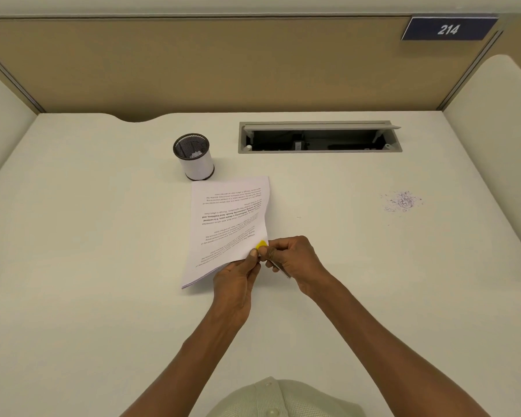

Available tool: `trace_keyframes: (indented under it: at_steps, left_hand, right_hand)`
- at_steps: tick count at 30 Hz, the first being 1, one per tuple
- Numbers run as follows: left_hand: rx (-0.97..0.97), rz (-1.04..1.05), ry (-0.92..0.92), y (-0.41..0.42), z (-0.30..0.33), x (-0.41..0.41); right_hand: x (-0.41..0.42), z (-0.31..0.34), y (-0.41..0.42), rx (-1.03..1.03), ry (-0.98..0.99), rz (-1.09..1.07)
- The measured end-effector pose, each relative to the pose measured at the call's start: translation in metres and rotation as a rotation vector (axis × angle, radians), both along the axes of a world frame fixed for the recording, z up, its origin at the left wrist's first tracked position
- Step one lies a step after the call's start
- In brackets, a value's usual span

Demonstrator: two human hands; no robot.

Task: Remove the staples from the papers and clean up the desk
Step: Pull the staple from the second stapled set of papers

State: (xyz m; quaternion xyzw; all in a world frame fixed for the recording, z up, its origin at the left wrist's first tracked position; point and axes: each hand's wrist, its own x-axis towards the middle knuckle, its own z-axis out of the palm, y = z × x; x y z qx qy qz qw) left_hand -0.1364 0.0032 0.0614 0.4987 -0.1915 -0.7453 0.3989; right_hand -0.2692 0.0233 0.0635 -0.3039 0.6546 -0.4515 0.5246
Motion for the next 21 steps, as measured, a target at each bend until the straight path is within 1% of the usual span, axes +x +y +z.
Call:
trace_keyframes:
  at_steps: [2,4,6,9,12,14,17,19,21]
  left_hand:
    - [-0.007,-0.017,-0.013,-0.002,0.002,0.002]
    - [0.001,-0.029,-0.009,-0.002,0.006,0.002]
    - [0.005,-0.018,0.001,-0.003,0.008,0.000]
    - [0.069,0.060,0.003,-0.002,0.006,-0.002]
    - [0.144,0.103,0.005,-0.001,0.003,-0.003]
    - [0.153,0.106,0.017,0.001,0.003,-0.003]
    - [0.155,0.124,0.014,0.002,0.004,-0.001]
    - [0.156,0.129,0.009,0.002,0.006,0.001]
    - [0.146,0.119,0.001,0.002,0.009,0.003]
  right_hand:
    - [-0.001,0.003,0.001,0.015,0.000,0.036]
    - [-0.007,0.006,0.002,0.025,-0.057,0.114]
    - [-0.014,0.007,0.004,0.003,-0.121,0.148]
    - [-0.025,-0.001,0.007,0.020,-0.139,0.128]
    - [-0.037,-0.009,0.012,0.074,-0.062,0.037]
    - [-0.045,-0.011,0.012,0.100,0.082,-0.081]
    - [-0.057,-0.022,0.006,0.155,0.502,-0.247]
    - [-0.067,-0.028,-0.003,0.162,0.733,-0.297]
    - [-0.078,-0.035,-0.015,0.156,0.867,-0.320]
